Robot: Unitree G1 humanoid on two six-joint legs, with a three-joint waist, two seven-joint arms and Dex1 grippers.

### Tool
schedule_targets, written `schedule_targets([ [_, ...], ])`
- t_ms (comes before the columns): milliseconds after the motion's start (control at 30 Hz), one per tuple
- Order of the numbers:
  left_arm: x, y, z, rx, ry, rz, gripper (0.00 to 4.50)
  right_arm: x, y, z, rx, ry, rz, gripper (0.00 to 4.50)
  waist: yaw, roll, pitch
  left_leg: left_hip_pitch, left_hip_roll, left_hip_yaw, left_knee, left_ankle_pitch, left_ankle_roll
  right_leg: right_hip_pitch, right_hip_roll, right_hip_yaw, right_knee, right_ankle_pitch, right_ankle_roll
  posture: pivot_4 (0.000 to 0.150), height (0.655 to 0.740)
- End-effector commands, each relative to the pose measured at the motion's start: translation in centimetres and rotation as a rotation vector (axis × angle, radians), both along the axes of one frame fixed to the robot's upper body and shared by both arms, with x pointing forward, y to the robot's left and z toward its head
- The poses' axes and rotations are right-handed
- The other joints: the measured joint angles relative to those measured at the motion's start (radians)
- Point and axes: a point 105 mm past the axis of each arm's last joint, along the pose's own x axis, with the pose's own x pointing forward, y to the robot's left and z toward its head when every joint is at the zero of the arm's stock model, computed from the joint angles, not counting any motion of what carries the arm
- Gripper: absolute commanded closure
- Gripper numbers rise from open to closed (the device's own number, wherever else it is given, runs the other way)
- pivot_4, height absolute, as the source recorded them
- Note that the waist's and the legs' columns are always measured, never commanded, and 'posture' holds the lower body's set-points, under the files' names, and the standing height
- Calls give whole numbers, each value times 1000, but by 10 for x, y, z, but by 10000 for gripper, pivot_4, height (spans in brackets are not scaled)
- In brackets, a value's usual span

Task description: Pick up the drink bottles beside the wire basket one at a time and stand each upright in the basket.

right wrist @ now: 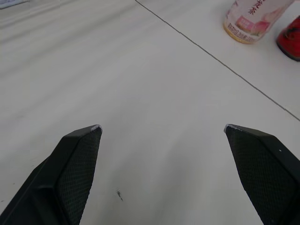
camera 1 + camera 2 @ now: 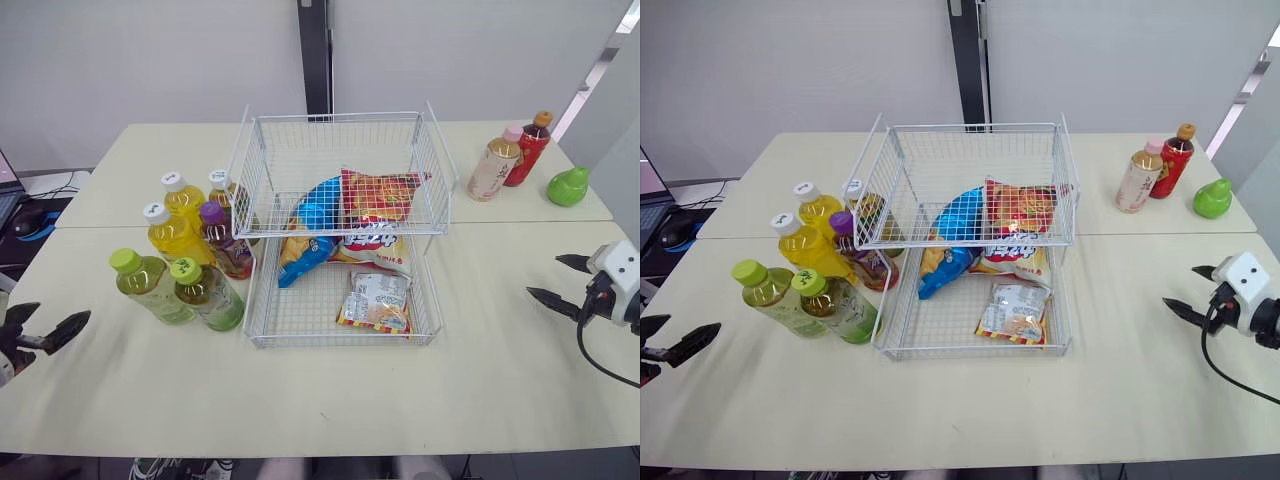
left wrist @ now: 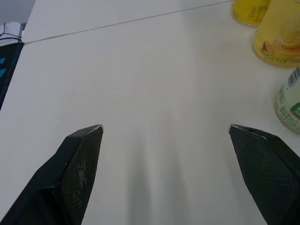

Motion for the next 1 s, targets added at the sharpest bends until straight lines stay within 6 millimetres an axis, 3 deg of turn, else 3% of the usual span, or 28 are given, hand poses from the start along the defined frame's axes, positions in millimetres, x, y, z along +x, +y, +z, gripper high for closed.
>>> schedule_targets([
  [33,-3,6,18,15,-69,17,361,-2,-2,17,4,-48,4,0,0,0,0,0,0,0,0,0,0,0,0,0,0,0,0,1500,7400],
  [400,7,-6,28,-19,-106,-25,361,0,7,22,22,-69,38,0,0,0,0,0,0,0,0,0,0,0,0,0,0,0,0,1500,7400],
  [567,10,-9,31,-21,-110,-36,361,-2,22,33,38,-90,96,0,-1,0,0,0,1,0,0,0,0,0,0,0,0,0,0,1500,7400],
  [633,10,-10,31,-23,-110,-38,361,-2,33,47,55,-128,125,0,-2,0,0,0,1,1,0,0,0,-1,0,0,0,0,0,1500,7400],
  [733,12,-12,31,-29,-108,-46,361,-7,61,87,114,-246,196,0,-2,0,0,-1,1,1,0,0,0,-1,0,1,0,0,0,1500,7400],
  [933,10,-19,25,-53,-98,-53,361,-36,113,154,207,-358,382,0,1,0,0,-2,2,-1,0,0,0,-2,0,2,0,0,0,1500,7400],
  [1000,9,-20,24,-57,-95,-51,361,-45,136,167,206,-350,491,0,0,0,0,-2,2,-1,0,0,0,-2,0,2,-1,0,0,1500,7400],
])
